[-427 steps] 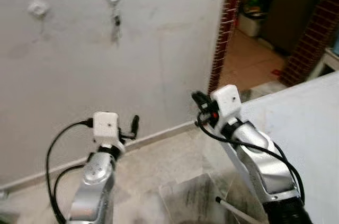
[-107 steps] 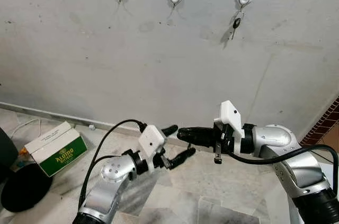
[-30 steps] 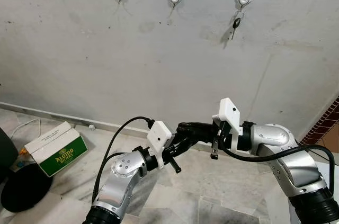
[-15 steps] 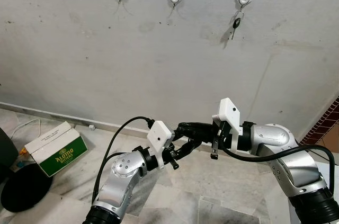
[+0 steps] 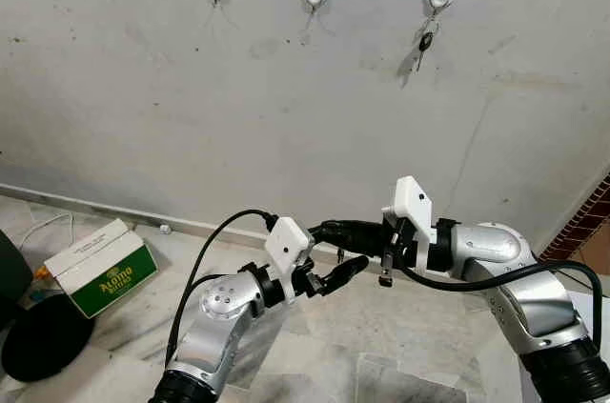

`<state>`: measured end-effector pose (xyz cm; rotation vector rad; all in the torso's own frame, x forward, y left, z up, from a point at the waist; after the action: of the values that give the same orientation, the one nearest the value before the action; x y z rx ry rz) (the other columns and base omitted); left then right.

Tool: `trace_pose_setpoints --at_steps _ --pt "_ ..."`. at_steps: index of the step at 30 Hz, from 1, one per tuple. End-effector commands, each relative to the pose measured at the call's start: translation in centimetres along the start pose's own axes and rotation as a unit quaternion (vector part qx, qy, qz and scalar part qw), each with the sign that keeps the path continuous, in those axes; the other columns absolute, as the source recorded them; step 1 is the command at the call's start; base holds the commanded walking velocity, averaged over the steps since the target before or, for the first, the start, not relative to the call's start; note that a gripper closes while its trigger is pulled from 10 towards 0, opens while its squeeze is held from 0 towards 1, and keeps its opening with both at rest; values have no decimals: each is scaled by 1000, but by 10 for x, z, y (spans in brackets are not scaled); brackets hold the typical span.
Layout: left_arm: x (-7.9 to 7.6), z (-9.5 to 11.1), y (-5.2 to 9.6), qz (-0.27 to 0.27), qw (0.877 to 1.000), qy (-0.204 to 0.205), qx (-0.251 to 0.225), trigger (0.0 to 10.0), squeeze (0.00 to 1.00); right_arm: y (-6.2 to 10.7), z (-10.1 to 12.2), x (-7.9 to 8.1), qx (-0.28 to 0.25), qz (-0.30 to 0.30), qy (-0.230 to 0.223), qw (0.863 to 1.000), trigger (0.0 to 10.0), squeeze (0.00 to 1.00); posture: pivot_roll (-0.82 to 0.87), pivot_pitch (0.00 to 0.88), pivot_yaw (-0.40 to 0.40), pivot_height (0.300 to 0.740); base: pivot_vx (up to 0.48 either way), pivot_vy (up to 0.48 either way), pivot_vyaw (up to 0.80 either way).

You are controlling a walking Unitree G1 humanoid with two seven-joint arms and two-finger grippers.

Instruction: Hang keys on a hook

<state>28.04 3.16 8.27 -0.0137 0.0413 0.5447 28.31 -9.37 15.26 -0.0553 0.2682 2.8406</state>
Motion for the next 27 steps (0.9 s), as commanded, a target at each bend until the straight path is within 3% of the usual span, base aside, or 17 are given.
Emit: trace_pose_setpoints --at_steps 1,2,3,5,18,19,20,21,27 --pt "4 4 0 1 1000 -6 -1 10000 1000 0 6 -3 -2 0 14 1000 10000 0 -58 0 53 740 0 0 0" --pt "4 4 0 1 1000 -6 -1 10000 1000 0 6 -3 -2 0 14 1000 10000 0 -58 0 53 740 0 0 0" --pt "3 3 -2 -1 1000 -13 2 10000 0 -1 6 -3 -2 0 15 1000 10000 0 -63 0 58 740 0 0 0" --pt "3 2 -3 1 1000 -30 7 10000 0 -1 6 -3 -1 0 15 1000 10000 0 -63 0 58 740 0 0 0" --pt "6 6 -10 10 1000 -27 -7 10000 0 0 5 -2 3 0 13 1000 10000 0 -63 0 58 740 0 0 0" --pt "5 6 -11 7 1000 -25 -8 4000 0 0 5 -3 2 -3 13 1000 10000 0 -68 0 54 740 0 0 0" --pt "5 5 -11 5 1000 -22 -9 3098 0 0 5 -3 1 -7 13 1000 10000 0 -68 0 54 740 0 0 0" --pt "5 5 -11 5 1000 -21 -9 0 0 0 5 -3 1 -7 13 1000 10000 0 -68 0 54 740 0 0 0" --pt "3 5 -12 1 1000 -19 -9 0 0 -1 4 -4 1 -13 18 1000 10000 0 -67 0 56 740 0 0 0"
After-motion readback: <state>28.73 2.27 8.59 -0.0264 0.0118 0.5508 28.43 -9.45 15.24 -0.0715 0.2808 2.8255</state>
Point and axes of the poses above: a point about 5 cm out from each wrist's last joint towards the gripper, its own y axis pointing back from the gripper into the wrist, its own z axis along the axis of the wrist's last joint, x = y × z, the point moved 3 cm from there along -y, pointing out of the wrist towards the gripper
